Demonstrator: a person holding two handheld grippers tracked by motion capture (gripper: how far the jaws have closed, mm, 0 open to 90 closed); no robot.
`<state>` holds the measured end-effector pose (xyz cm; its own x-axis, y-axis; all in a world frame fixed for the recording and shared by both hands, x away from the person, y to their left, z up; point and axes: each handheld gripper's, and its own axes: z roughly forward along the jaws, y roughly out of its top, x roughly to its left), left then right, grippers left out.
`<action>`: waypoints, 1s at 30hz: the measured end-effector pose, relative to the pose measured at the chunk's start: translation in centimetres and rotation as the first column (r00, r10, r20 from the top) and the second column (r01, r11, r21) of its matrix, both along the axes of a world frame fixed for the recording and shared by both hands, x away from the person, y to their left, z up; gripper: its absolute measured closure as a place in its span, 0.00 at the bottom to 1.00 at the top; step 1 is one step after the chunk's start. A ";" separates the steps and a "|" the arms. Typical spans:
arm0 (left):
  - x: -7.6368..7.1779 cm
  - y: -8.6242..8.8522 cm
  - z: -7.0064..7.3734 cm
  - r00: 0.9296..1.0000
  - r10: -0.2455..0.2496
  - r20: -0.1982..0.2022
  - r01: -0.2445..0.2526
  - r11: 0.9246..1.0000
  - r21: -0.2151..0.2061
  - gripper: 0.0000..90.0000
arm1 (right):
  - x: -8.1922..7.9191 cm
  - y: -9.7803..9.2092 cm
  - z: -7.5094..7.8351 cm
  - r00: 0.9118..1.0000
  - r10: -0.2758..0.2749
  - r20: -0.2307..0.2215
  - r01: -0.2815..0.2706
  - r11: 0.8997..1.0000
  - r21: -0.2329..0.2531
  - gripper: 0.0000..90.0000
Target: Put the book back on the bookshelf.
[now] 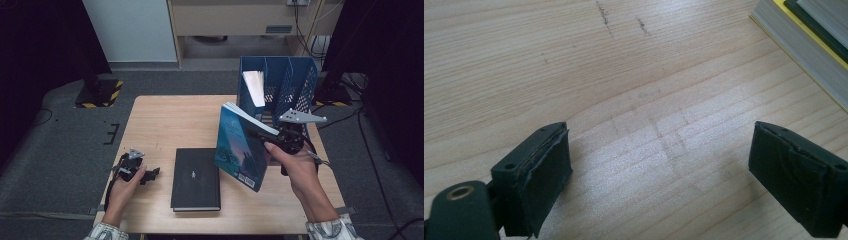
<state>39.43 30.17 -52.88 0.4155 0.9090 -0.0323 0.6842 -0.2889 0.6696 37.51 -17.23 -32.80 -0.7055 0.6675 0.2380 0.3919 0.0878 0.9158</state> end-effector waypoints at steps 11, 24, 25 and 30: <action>0.0 0.0 0.0 1.000 0.000 -0.001 0.000 1.000 0.000 0.10 | -1.5 -2.7 -1.0 0.999 -0.018 -0.033 0.019 0.999 0.027 0.82; 0.0 0.0 0.0 1.000 0.001 0.000 -0.001 1.000 0.006 0.10 | -4.3 -7.0 -2.1 0.996 -0.070 -0.063 0.074 0.996 0.058 0.82; 0.0 0.0 0.0 1.000 0.001 -0.001 -0.001 1.000 0.006 0.10 | -4.5 -7.4 -2.1 0.995 -0.078 -0.066 0.083 0.995 0.063 0.82; 0.0 0.0 0.0 1.000 0.001 0.000 -0.001 1.000 0.007 0.10 | -5.2 -8.9 -1.9 0.992 -0.103 -0.068 0.109 0.990 0.086 0.82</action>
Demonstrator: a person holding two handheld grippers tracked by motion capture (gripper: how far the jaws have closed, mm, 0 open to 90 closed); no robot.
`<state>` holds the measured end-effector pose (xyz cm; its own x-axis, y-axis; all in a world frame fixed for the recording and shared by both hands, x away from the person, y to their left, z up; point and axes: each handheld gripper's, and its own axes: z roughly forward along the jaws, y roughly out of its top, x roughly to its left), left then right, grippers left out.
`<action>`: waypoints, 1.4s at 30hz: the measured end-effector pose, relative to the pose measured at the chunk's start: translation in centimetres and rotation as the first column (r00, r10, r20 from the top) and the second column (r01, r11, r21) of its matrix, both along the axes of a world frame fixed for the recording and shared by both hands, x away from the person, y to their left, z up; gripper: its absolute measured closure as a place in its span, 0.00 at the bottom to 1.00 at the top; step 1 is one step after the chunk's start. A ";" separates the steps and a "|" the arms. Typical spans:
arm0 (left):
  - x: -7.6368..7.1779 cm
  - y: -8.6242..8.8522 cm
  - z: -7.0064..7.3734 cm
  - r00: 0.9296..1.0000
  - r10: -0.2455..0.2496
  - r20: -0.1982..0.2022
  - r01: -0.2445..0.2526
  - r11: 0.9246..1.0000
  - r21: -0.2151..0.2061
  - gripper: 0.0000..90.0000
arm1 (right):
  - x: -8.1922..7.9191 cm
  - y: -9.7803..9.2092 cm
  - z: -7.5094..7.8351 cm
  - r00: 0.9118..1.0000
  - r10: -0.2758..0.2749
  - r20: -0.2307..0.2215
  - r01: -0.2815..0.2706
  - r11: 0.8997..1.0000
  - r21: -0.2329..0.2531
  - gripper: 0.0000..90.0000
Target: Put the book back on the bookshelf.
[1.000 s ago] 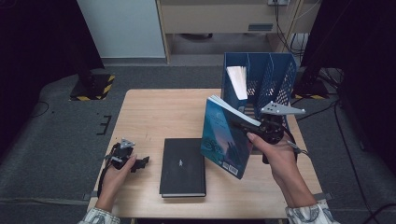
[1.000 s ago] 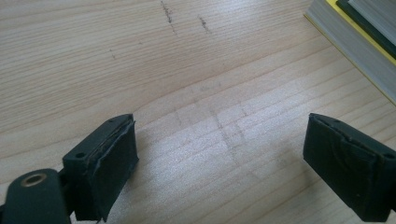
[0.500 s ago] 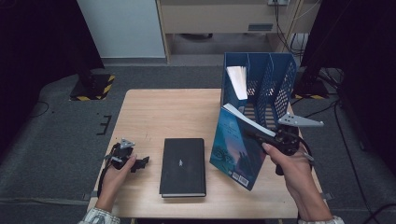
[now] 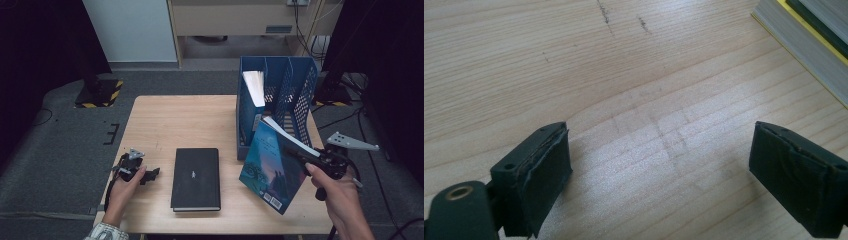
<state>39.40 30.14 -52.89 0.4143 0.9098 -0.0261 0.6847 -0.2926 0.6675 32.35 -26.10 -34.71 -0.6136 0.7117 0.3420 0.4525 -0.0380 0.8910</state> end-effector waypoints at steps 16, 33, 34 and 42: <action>-0.1 -0.1 -0.1 1.000 -0.008 0.001 0.008 1.000 0.014 0.09 | 2.3 -2.5 4.3 0.997 -0.078 -0.001 0.078 0.995 0.063 0.82; -0.1 -0.2 -0.3 1.000 -0.013 0.024 0.012 1.000 0.026 0.08 | 5.3 -3.9 7.1 0.986 -0.166 -0.009 0.166 0.986 0.027 0.82; -0.1 -0.1 -0.3 1.000 -0.013 0.027 0.013 1.000 0.024 0.07 | 5.5 -4.0 7.1 0.985 -0.169 -0.010 0.170 0.985 0.028 0.82; -0.3 -0.3 -0.6 0.999 -0.014 0.045 0.013 1.000 0.018 0.04 | 6.6 -4.9 7.8 0.976 -0.215 -0.023 0.216 0.976 0.028 0.82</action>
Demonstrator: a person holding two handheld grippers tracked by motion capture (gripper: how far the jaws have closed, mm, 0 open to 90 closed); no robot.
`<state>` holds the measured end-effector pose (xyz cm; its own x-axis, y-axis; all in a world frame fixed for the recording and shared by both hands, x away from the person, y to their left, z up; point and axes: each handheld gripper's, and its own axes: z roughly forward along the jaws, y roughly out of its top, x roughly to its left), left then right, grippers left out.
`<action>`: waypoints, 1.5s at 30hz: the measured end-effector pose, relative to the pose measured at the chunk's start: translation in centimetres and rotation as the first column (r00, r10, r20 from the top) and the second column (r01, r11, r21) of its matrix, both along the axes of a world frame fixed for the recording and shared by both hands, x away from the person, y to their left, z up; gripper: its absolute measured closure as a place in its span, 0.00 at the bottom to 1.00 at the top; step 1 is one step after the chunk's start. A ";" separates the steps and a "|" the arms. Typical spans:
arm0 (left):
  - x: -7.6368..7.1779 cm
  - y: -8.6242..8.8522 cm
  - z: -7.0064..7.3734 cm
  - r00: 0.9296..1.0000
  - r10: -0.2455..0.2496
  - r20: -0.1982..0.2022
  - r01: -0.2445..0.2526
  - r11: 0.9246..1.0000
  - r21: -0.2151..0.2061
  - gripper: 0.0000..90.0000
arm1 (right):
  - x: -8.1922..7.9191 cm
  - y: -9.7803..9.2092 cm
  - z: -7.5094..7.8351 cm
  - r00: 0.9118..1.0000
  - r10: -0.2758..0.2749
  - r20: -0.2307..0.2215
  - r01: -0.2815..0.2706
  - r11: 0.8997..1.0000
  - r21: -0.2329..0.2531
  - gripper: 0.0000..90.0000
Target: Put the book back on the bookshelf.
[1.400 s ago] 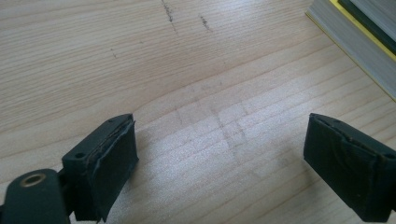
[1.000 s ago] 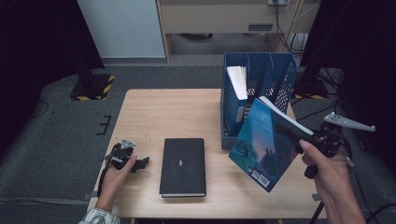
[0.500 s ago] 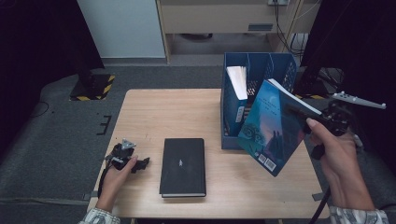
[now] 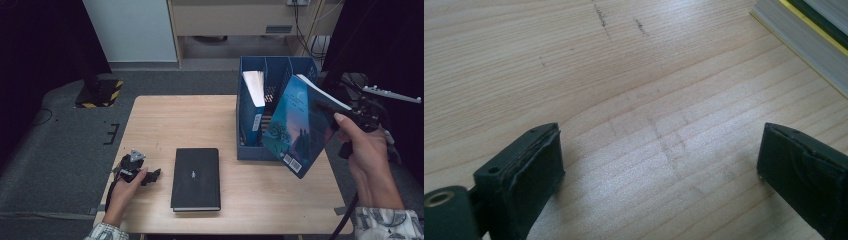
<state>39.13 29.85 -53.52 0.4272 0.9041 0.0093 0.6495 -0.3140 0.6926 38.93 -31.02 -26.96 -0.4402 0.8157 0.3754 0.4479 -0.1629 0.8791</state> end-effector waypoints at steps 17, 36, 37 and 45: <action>0.0 -0.2 -0.1 1.000 -0.002 0.004 0.002 1.000 -0.005 0.01 | 4.0 0.3 -0.1 0.995 -0.105 -0.004 0.104 0.994 -0.041 0.82; 0.0 -0.4 -0.1 1.000 -0.004 0.007 0.005 1.000 -0.008 0.01 | 6.7 2.0 -1.1 0.985 -0.169 0.016 0.170 0.985 -0.044 0.82; 0.0 -0.4 -0.1 1.000 -0.005 0.007 0.005 1.000 -0.008 0.01 | 6.8 2.1 -1.1 0.985 -0.171 0.016 0.171 0.984 -0.042 0.82; 0.1 -0.4 -0.1 1.000 -0.009 0.007 0.009 1.000 -0.005 0.01 | 7.5 2.8 -1.0 0.981 -0.188 0.036 0.190 0.980 -0.051 0.82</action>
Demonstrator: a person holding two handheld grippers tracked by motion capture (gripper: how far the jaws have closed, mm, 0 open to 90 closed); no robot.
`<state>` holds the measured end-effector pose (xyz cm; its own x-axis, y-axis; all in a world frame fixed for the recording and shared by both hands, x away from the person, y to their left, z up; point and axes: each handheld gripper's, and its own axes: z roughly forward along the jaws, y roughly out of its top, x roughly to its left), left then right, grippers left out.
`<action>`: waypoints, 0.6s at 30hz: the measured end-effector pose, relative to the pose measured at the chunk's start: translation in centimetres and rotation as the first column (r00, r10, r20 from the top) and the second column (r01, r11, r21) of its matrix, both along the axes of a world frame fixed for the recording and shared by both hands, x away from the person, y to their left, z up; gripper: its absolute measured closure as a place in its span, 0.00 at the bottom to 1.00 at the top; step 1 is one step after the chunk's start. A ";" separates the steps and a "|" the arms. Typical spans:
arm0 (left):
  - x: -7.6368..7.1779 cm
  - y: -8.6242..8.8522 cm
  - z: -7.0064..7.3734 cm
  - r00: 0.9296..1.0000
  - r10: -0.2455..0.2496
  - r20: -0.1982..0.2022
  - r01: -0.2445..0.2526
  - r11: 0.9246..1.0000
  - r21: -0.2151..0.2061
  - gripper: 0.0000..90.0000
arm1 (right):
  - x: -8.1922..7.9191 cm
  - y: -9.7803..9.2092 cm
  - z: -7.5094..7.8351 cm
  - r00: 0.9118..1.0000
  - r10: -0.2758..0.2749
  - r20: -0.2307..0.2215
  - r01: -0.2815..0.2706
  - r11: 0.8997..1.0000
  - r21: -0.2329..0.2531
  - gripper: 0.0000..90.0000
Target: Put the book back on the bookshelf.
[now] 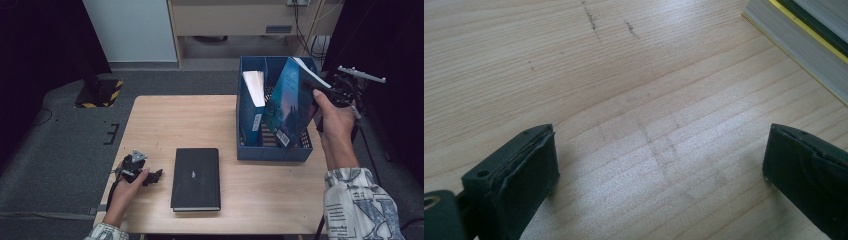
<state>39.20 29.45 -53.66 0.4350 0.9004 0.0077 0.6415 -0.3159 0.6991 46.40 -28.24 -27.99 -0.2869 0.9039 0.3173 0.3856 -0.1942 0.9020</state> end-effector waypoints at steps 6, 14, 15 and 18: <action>0.0 0.0 0.0 1.000 -0.001 0.000 0.001 1.000 0.000 0.01 | 0.4 0.4 0.0 1.000 -0.013 0.005 0.013 1.000 -0.011 0.82; 0.0 0.0 0.0 1.000 -0.006 -0.001 0.006 1.000 0.002 0.01 | 0.3 0.2 0.1 1.000 -0.020 -0.004 0.020 1.000 -0.023 0.82; 0.0 -0.1 0.0 1.000 -0.006 -0.001 0.006 1.000 0.002 0.00 | 0.2 0.0 0.1 1.000 -0.020 -0.001 0.020 1.000 -0.022 0.82; 0.0 -0.1 0.0 1.000 -0.005 0.000 0.005 1.000 0.000 0.00 | -0.1 -0.4 0.3 1.000 -0.024 -0.002 0.024 1.000 -0.017 0.82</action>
